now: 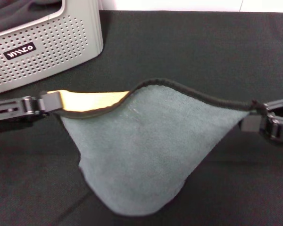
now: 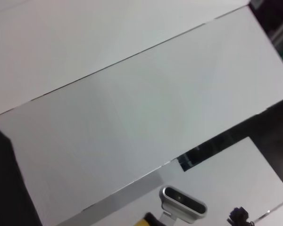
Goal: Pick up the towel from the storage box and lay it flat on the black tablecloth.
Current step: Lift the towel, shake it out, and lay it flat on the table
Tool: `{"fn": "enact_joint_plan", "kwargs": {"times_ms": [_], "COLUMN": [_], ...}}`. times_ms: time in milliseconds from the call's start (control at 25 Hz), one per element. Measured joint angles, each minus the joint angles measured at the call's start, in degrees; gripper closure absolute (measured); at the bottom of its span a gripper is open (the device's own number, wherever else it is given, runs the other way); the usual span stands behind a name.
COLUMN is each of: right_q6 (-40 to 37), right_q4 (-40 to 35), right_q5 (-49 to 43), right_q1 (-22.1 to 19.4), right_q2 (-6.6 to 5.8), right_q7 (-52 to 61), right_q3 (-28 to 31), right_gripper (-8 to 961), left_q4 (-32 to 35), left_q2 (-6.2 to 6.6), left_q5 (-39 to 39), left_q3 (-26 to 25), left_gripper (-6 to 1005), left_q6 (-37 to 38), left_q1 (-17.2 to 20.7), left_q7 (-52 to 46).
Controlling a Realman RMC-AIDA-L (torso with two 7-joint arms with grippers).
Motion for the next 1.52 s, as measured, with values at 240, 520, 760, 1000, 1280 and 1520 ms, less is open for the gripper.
{"fn": "enact_joint_plan", "kwargs": {"times_ms": [240,520,760,1000,1280,1520], "right_q6": [0.15,0.33,0.36,0.41,0.63,0.77], "right_q4": [-13.14,-24.48,-26.23,-27.57,-28.85,-29.74], "right_q5": [-0.01,-2.55,-3.17,-2.99,-2.51,-0.72], "right_q1": [-5.63,-10.32,-10.76,-11.24,-11.98,-11.79], "right_q2": [-1.66,-1.62,-1.05,-0.92,-1.14,-1.84], "right_q7": [3.9,5.91,6.84,8.01,8.08,7.87], "right_q3": [-0.3,-1.04,-3.14,-5.75,-8.06,-9.95], "right_gripper": [938,937,937,937,936,936], "left_q4": [6.89,11.41,11.53,11.74,15.56,20.06], "left_q2": [0.45,0.93,0.7,1.34,2.02,2.81], "left_q5": [-1.7,-3.23,-1.84,-1.7,-3.86,-7.92], "left_q3": [-0.81,-0.83,1.48,5.7,5.58,5.74], "left_gripper": [980,980,980,980,979,978], "left_q6": [0.26,0.35,0.48,0.58,0.67,0.76], "left_q1": [5.38,9.63,9.83,10.18,13.76,17.07], "left_q7": [-1.43,-2.57,-2.65,-2.56,-2.43,-2.51]}}
